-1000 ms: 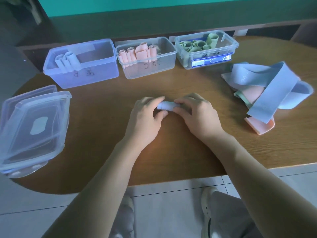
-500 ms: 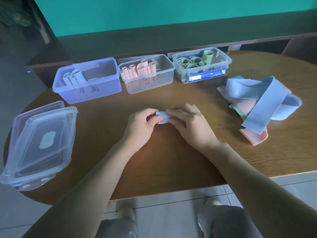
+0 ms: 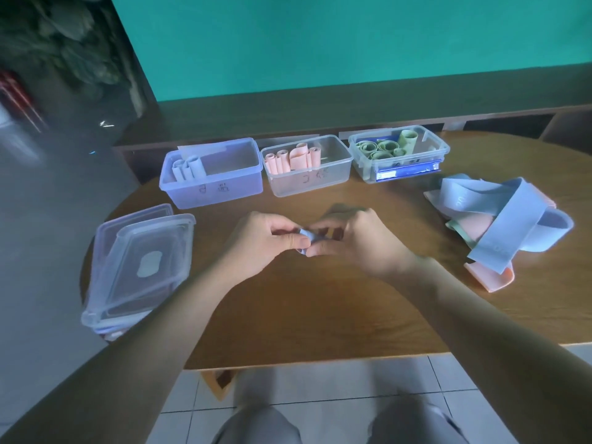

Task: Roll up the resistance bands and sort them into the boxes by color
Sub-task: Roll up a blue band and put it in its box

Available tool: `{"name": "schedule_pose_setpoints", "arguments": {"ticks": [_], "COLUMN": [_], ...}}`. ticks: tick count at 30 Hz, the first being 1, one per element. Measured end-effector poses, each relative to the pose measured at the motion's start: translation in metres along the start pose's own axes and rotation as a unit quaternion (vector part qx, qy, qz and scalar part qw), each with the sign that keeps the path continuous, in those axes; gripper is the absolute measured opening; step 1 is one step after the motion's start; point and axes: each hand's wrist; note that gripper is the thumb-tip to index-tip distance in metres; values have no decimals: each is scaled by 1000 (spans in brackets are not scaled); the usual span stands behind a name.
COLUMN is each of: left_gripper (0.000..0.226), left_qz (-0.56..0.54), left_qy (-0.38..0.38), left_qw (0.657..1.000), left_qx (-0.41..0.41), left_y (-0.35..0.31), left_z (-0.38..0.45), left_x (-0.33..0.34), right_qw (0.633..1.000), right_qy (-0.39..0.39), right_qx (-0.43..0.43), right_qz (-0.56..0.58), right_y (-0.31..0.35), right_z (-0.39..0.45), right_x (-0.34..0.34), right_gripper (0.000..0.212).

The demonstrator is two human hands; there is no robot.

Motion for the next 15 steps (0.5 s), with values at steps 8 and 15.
{"name": "schedule_pose_setpoints", "arguments": {"ticks": [8,15], "left_gripper": [20,24], "left_qz": [16,-63], "left_qy": [-50,-60], "left_qw": [999,996], "left_qx": [-14,-32], "left_y": [-16,5], "left_z": [-22,-25], "left_x": [-70,-120], "right_qw": [995,994], "right_qy": [3,44], "right_qx": [-99,-58], "right_qz": [-24,83], "right_y": [61,85], "right_z": [36,85], "right_x": [15,33], "right_gripper": [13,12]}}
Point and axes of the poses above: each hand's wrist, its own z-axis towards the middle knuckle, its own x-axis out of the palm, y = z × x, and after that the axes turned 4 degrees about -x, right-handed
